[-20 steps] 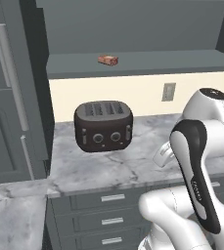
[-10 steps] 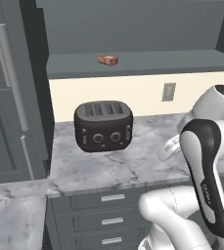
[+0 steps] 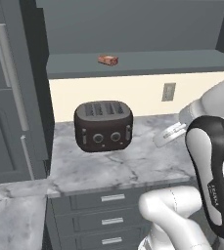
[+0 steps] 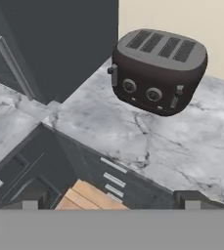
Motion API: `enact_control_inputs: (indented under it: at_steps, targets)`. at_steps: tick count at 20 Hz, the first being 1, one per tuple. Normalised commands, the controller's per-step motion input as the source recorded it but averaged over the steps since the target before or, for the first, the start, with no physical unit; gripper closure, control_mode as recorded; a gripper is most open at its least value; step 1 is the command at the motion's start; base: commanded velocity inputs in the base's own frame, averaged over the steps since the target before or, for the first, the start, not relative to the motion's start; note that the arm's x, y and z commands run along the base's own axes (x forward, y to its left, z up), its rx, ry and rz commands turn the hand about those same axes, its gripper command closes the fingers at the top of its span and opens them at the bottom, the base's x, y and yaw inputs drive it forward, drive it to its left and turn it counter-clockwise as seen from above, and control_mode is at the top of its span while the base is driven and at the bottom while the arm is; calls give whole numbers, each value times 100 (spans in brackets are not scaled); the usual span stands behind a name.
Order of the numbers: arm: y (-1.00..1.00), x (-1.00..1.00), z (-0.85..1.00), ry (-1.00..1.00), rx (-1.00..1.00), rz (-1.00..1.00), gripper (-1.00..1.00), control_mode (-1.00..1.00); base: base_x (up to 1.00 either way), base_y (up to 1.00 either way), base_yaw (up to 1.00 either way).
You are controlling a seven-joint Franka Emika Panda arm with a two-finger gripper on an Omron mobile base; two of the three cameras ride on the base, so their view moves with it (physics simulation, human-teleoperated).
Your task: Locate and retrieve the bar soap and bar soap from the cabinet. Place them next to the sink.
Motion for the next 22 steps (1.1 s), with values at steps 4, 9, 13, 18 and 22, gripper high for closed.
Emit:
enact_control_inputs:
  at_steps: [4, 9, 13, 18, 22]
  targets:
    - [-3, 44, 59, -8, -2, 0, -100, -100, 0, 0, 0]
    - [-21, 55, 20, -6, 6, 2, -100, -100, 0, 0, 0]
    - [-3, 65, 6, 0, 21, 12, -100, -100, 0, 0, 0]
    - [-1, 54, 28, -1, 6, 6, -100, -100, 0, 0, 0]
    - [0, 46, 37, 0, 0, 0, -100, -100, 0, 0, 0]
